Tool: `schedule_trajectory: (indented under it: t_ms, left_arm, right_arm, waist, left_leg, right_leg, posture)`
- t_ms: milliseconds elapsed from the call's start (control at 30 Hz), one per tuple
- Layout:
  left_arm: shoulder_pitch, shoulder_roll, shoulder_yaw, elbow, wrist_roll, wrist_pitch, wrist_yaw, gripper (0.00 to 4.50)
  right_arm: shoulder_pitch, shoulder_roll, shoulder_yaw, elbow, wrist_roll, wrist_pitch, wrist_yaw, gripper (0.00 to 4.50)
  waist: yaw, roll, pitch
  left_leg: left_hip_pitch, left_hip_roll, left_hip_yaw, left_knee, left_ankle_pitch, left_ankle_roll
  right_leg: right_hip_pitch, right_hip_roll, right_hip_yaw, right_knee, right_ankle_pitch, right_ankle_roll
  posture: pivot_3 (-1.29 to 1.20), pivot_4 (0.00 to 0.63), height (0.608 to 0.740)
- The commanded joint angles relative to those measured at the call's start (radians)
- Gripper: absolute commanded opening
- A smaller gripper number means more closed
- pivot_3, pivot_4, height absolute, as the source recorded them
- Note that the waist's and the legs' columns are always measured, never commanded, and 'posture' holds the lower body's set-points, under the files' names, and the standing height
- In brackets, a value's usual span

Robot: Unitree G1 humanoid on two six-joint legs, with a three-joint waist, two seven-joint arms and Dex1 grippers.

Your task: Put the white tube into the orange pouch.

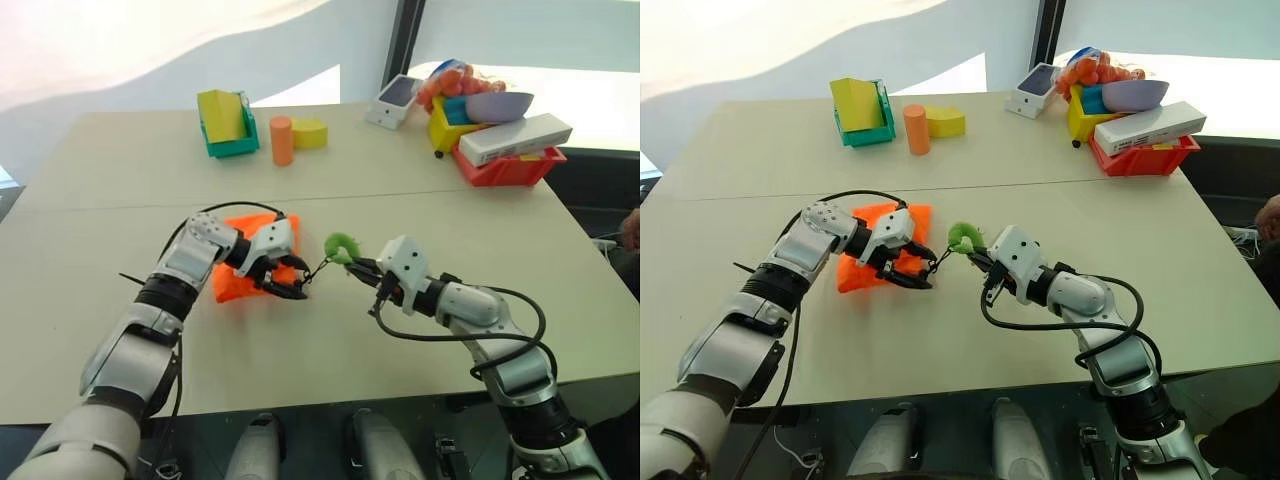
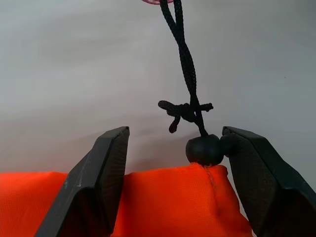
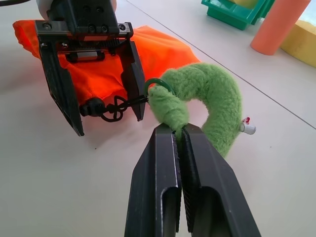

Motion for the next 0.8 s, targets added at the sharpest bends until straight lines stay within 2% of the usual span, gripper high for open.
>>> schedule_trajectory:
  t_ms: [33, 100, 233, 433, 800]
  left_arm:
    - [0.003, 0.005, 0.015, -0.035, -0.003, -0.004, -0.010, 2.96]
    - [0.003, 0.005, 0.020, -0.037, -0.007, 0.002, -0.013, 2.36]
    - [0.006, 0.006, 0.025, -0.046, -0.012, 0.009, -0.018, 0.32]
    - [0.019, 0.015, 0.024, -0.066, -0.007, 0.006, -0.015, 0.23]
    - [0.103, 0.127, 0.018, -0.144, 0.027, -0.029, -0.009, 0.23]
  right_arm:
    - [-0.016, -0.005, -0.007, -0.033, 0.008, -0.010, -0.002, 0.00]
    - [-0.019, -0.006, -0.007, -0.030, 0.007, -0.012, -0.001, 0.00]
    - [-0.019, -0.007, -0.007, -0.028, 0.007, -0.012, 0.000, 0.00]
    - [-0.020, -0.014, -0.013, -0.016, -0.006, -0.013, -0.012, 0.00]
    - [-0.068, -0.065, -0.066, 0.175, -0.151, -0.043, -0.157, 0.00]
  waist:
    - [0.000, 0.000, 0.000]
    - [0.000, 0.000, 0.000]
    - [0.000, 0.000, 0.000]
    - [0.000, 0.000, 0.000]
    - [-0.001, 0.000, 0.000]
  left_leg:
    - [0.000, 0.000, 0.000, 0.000, 0.000, 0.000]
    - [0.000, 0.000, 0.000, 0.001, 0.000, 0.000]
    - [0.000, 0.000, 0.000, 0.001, 0.000, 0.000]
    - [0.000, 0.000, 0.000, 0.001, 0.000, 0.000]
    - [0.000, 0.000, 0.000, 0.001, 0.000, 0.000]
  right_leg:
    - [0.000, 0.000, 0.000, 0.000, 0.000, 0.000]
    - [0.000, 0.000, 0.000, 0.000, 0.000, 0.000]
    - [0.000, 0.000, 0.000, 0.001, 0.000, 0.000]
    - [0.000, 0.000, 0.000, 0.001, 0.000, 0.000]
    - [0.000, 0.000, 0.000, 0.002, 0.000, 0.000]
  posture:
    - [0.00, 0.150, 0.740]
    - [0.00, 0.150, 0.740]
    - [0.00, 0.150, 0.740]
    - [0.00, 0.150, 0.740]
    - [0.00, 0.150, 0.740]
